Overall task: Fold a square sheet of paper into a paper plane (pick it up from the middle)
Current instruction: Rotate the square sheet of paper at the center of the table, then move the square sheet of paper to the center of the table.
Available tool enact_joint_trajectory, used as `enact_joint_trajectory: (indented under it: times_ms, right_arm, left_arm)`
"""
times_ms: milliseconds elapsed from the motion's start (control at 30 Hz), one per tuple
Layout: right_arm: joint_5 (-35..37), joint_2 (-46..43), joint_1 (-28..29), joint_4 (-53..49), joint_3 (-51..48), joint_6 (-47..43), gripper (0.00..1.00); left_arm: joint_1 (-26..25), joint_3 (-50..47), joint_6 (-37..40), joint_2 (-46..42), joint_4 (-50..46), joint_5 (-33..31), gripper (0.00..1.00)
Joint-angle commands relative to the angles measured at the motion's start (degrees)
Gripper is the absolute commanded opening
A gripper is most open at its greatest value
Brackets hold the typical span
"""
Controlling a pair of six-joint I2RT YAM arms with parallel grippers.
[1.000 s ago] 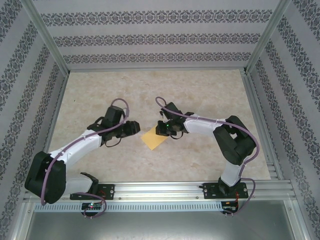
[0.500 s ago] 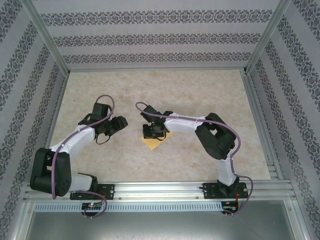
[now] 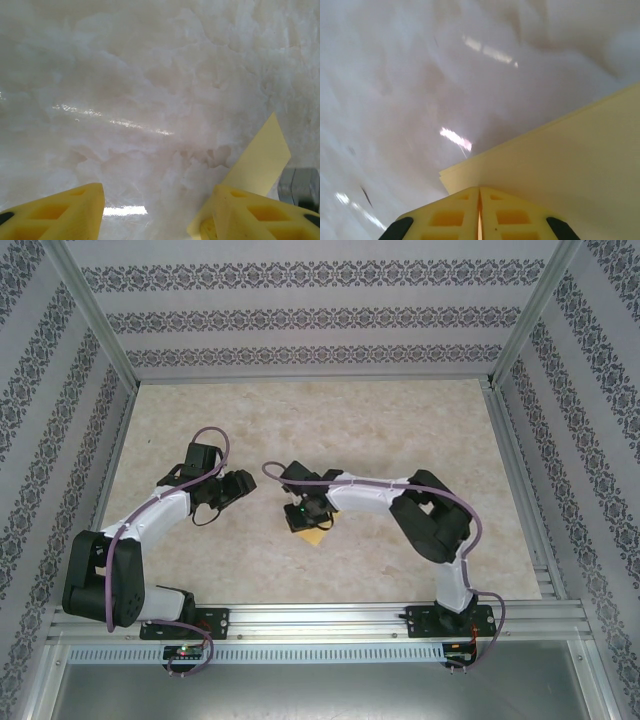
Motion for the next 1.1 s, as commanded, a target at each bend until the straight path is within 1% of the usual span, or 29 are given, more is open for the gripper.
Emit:
enact_joint_trajectory:
  times_ms: [0, 33, 100, 133, 167, 233, 267, 333, 400, 467, 600, 733, 900, 1067]
  right_arm:
    - [2.92, -3.30, -3.15, -11.53, -6.31, -10.26, 0.11]
    - [3.51, -5.29, -4.34, -11.20, -7.16, -10.20, 0.12]
    - [5.71, -9.35, -6.17, -8.96, -7.41, -6.24, 0.14]
    - [5.92, -11.72, -6.72, -6.07, -7.49, -2.74, 0.18]
    - [5.47, -13.93, -6.95, -2.11, -7.92, 1.13, 0.26]
    - [7.83, -16.47, -6.80, 3.86, -9.09, 7.53, 0.37]
    - [10.46, -16.68, -6.72, 3.92, -9.01, 10.30, 0.43]
    - [15.19, -16.06, -6.86, 2.12, -8.86, 14.08, 0.47]
    - [16.57, -14.57, -7.37, 0.97, -8.68, 15.41, 0.49]
    - [15.58, -12.67, -8.05, 0.88, -8.59, 15.50, 0.49]
    - [15.81, -10.41, -8.46, 0.71, -8.45, 15.92, 0.49]
    - [14.56, -8.04, -8.74, 2.08, -8.42, 16.03, 0.49]
    - [10.70, -4.53, -8.69, 4.49, -7.97, 15.65, 0.47]
    - [3.64, -3.16, -8.62, 10.91, -8.77, 16.71, 0.46]
  left_arm:
    - [0.68, -0.83, 0.82, -1.18, -0.11, 1.65, 0.59]
    - [0.68, -1.32, 0.56, -1.34, 0.34, 2.15, 0.59]
    - [0.55, -1.86, 0.68, -1.39, 0.56, 3.27, 0.59]
    - [0.39, -1.96, 0.81, -1.44, 0.36, 3.77, 0.59]
    - [0.07, -2.26, 0.88, -1.63, 0.42, 3.91, 0.59]
    - [-0.37, -3.07, 0.49, -2.22, 0.83, 3.97, 0.60]
    - [-0.55, -3.47, 0.07, -2.53, 1.17, 4.14, 0.60]
    - [-1.03, -3.71, -0.84, -2.80, 1.47, 4.50, 0.61]
    - [-1.69, -3.70, -1.60, -2.76, 1.80, 5.85, 0.61]
    - [-2.50, -3.77, -2.14, -2.72, 2.49, 7.14, 0.62]
    - [-4.28, -3.90, -2.96, -1.85, 3.37, 8.83, 0.64]
    - [-7.16, -4.15, -4.57, -0.52, 6.22, 10.26, 0.66]
    - [-11.68, -3.65, -6.49, 2.01, 9.26, 11.45, 0.66]
    - [-15.52, -3.69, -8.93, 4.39, 11.63, 10.89, 0.65]
